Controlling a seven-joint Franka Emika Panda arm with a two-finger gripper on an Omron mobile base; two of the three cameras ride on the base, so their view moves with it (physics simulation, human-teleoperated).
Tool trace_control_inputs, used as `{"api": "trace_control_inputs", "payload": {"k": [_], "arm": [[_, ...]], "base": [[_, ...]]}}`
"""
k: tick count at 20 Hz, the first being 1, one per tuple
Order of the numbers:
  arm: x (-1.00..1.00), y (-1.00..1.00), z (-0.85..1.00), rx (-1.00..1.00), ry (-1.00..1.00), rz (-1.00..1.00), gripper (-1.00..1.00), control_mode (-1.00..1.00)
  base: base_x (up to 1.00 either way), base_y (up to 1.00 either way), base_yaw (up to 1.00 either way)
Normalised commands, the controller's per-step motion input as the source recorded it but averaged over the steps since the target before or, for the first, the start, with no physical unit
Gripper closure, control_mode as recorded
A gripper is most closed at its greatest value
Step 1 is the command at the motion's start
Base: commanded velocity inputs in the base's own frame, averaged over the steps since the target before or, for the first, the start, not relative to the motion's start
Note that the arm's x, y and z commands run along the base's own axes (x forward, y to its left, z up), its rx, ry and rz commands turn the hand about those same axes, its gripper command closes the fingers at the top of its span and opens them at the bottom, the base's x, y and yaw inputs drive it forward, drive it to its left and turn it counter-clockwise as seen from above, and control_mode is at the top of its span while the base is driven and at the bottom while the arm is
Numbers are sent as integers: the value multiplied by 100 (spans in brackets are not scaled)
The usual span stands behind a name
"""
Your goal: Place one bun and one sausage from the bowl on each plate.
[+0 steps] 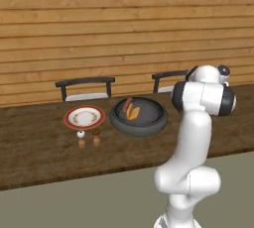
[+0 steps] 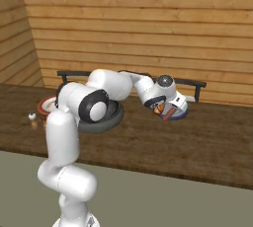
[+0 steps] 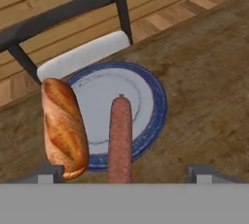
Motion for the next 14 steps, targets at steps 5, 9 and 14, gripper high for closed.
{"api": "trace_control_inputs", "payload": {"k": [5,9,14], "arm": [[-64,16,61,-3,19,-1,-100,-100],[-56,52,76,0,15,0,-100,-100],[-49,70,48,3,11,0,-100,-100]], "base": [[0,0,0],[0,0,0],[0,0,0]]}}
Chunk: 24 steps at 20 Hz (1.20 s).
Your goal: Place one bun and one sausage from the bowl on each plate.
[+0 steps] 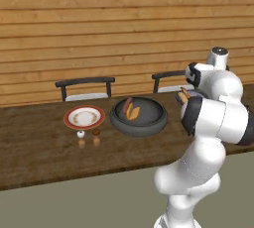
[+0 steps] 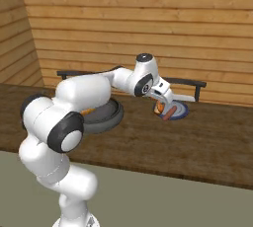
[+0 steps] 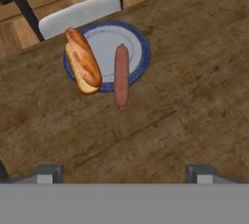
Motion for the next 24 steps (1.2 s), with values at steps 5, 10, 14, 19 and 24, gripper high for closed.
{"api": "trace_control_inputs", "payload": {"k": [5,10,14,19,24], "arm": [[-60,65,20,14,7,0,-100,-100],[-51,66,2,18,4,0,-100,-100],[-39,66,0,18,0,-1,-100,-100],[-10,76,0,15,0,-12,-100,-100],[0,61,0,19,-1,-13,-100,-100]], "base": [[0,0,0],[0,0,0],[0,0,0],[0,0,0],[0,0,0]]}}
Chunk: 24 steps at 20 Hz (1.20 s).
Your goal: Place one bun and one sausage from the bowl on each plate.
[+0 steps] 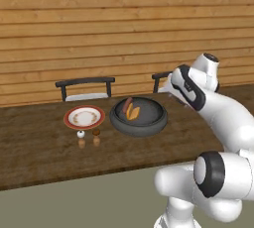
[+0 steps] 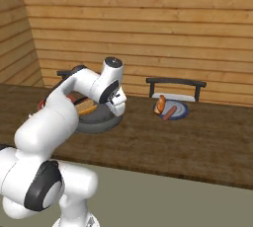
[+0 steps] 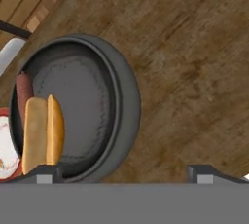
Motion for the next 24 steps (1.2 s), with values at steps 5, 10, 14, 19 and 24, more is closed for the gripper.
{"api": "trace_control_inputs", "payload": {"k": [5,10,14,19,24], "arm": [[6,58,0,12,0,-15,-100,-100],[25,20,0,2,0,-8,-100,-100],[35,3,-1,1,0,-1,-100,-100],[9,11,-2,0,0,0,-100,-100],[1,47,-10,0,0,0,-100,-100]], "base": [[0,0,0],[0,0,0],[0,0,0],[0,0,0],[0,0,0]]}}
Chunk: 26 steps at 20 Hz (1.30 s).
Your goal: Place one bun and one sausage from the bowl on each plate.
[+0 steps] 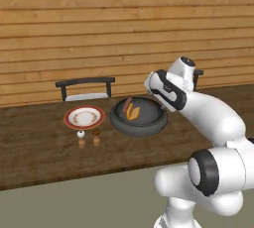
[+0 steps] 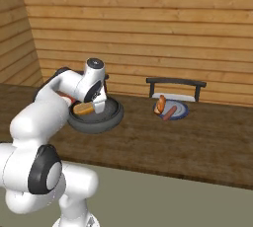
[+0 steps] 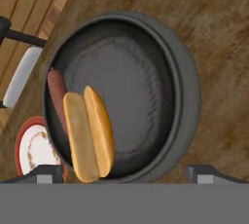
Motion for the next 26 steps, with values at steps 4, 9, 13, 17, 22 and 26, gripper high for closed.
{"api": "trace_control_inputs", "payload": {"k": [4,9,13,17,22,26], "arm": [[5,32,-6,0,0,0,-100,-100],[7,32,-1,0,1,0,-100,-100],[1,21,0,0,3,0,-100,-100],[0,11,0,0,4,0,-100,-100],[0,9,0,0,3,0,-100,-100],[1,10,-1,0,2,0,-100,-100]], "base": [[0,0,0],[0,0,0],[0,0,0],[0,0,0],[0,0,0],[0,0,0]]}}
